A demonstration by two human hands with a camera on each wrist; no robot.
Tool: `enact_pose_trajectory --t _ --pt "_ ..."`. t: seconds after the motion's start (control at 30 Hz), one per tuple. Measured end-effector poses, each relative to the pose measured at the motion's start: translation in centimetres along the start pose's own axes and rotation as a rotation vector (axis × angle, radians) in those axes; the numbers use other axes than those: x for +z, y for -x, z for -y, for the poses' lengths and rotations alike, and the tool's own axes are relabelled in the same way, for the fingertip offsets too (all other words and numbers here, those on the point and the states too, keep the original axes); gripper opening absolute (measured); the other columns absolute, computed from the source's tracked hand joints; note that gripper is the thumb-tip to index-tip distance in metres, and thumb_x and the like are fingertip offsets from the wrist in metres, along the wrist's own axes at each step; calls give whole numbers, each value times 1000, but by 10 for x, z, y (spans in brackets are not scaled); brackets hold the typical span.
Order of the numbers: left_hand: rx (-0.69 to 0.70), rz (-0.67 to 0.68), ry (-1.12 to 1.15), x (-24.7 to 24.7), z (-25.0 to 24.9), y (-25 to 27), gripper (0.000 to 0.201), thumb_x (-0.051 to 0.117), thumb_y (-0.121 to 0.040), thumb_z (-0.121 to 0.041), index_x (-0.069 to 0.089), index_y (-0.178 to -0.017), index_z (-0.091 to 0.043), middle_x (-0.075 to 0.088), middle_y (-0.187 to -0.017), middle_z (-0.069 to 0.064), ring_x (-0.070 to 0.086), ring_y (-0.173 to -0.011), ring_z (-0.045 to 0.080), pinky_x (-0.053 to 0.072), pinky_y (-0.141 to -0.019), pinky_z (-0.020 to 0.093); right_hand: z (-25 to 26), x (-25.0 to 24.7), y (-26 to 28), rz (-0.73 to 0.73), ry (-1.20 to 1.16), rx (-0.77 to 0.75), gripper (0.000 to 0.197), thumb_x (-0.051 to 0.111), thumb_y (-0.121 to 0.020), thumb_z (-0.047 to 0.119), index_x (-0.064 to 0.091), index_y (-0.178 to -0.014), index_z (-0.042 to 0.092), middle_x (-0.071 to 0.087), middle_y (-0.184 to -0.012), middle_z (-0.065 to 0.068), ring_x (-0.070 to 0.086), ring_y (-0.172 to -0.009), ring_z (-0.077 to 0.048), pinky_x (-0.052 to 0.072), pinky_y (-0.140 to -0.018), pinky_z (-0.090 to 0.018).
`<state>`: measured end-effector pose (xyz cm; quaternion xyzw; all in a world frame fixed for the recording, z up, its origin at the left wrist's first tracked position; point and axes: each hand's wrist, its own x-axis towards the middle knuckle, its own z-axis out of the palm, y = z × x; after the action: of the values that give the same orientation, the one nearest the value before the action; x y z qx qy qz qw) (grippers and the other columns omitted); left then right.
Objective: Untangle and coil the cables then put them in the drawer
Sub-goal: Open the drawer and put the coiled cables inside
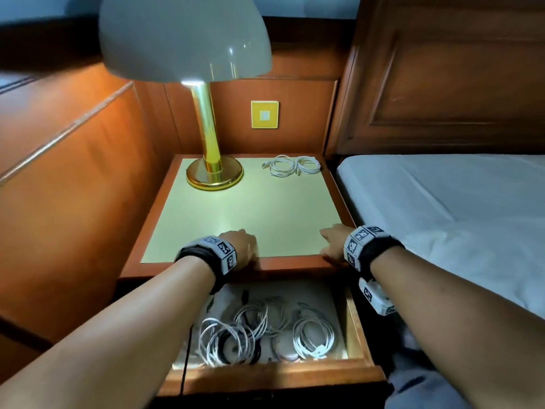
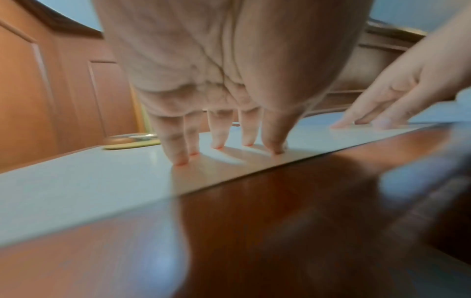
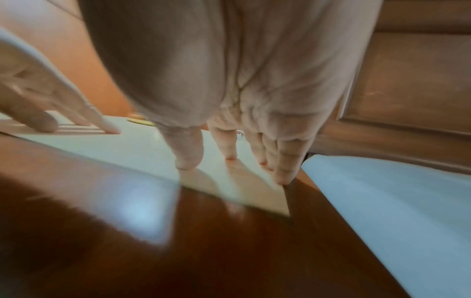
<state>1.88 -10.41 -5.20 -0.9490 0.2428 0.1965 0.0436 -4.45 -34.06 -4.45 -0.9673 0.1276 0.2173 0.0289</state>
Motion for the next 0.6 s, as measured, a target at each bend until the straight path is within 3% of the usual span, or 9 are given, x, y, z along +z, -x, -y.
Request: enact_pose_trajectory --t 0.07,0.13,0.23,0.3,0.37,0.43,0.5,0.57,0.6 --pt "-31 4 7 -2 -2 -33 33 49 -104 -28 54 -135 -18 55 -137 8 60 -111 24 47 -78 28 0 -3 -24 18 15 44 59 51 -99 37 32 -151 15 29 -155 -17 44 -136 -34 40 -110 -42" --pt "-34 -27 31 -12 -5 -63 32 49 -104 -29 56 -134 -21 57 -135 4 59 -117 24 44 -85 27 -3 -14 -51 -25 29 51 62 53 -97 43 34 -149 15 33 -153 -15 46 -134 -33 42 -108 -45" --pt "-42 -100 141 -33 -7 -109 42 62 -95 -40 57 -133 -22 64 -129 6 61 -115 31 46 -86 31 -12 -35 -97 -141 -8 62 94 72 -76 62 31 -146 15 48 -143 -12 54 -125 -32 48 -100 -46" --pt "-85 -111 201 -45 -4 -148 62 63 -95 -44 40 -148 -21 61 -133 11 59 -119 34 45 -87 36 -18 -45 -128 -178 -76 70 109 78 -69 62 21 -150 15 46 -147 -12 52 -128 -33 47 -103 -45" --pt "-115 -138 237 -55 -1 -188 76 61 -96 -46 22 -157 -24 58 -136 11 58 -121 33 42 -85 35 -24 -50 -159 -212 -147 62 125 79 -65 65 7 -155 17 28 -159 -10 41 -139 -33 39 -112 -44" --pt "-70 -174 226 -68 3 -227 104 75 -82 -54 10 -159 -26 55 -139 13 57 -121 35 44 -86 37 -29 -54 -192 -257 -208 39 139 80 -59 69 -5 -156 20 15 -164 -9 33 -144 -33 33 -116 -43" --pt "-59 -191 97 -84 6 -254 137 75 -54 -80 -1 -158 -34 51 -143 18 54 -124 41 48 -96 48 -29 -58 -216 -282 -230 26 141 80 -58 71 -10 -156 25 20 -163 -11 36 -142 -34 34 -115 -43" --pt "-80 -167 -34 -97 5 -274 148 63 -39 -97 -6 -156 -39 47 -150 15 52 -128 42 46 -101 55 -29 -66 -234 -282 -227 36 137 79 -62 69 -10 -156 26 25 -162 -12 39 -141 -35 35 -114 -42" --pt "-56 -127 -80 -103 3 -282 146 61 -40 -99 0 -157 -38 49 -150 11 53 -128 40 45 -102 53 -27 -70 -240 -273 -213 26 132 78 -65 68 -6 -157 24 25 -162 -10 38 -142 -34 34 -114 -40"
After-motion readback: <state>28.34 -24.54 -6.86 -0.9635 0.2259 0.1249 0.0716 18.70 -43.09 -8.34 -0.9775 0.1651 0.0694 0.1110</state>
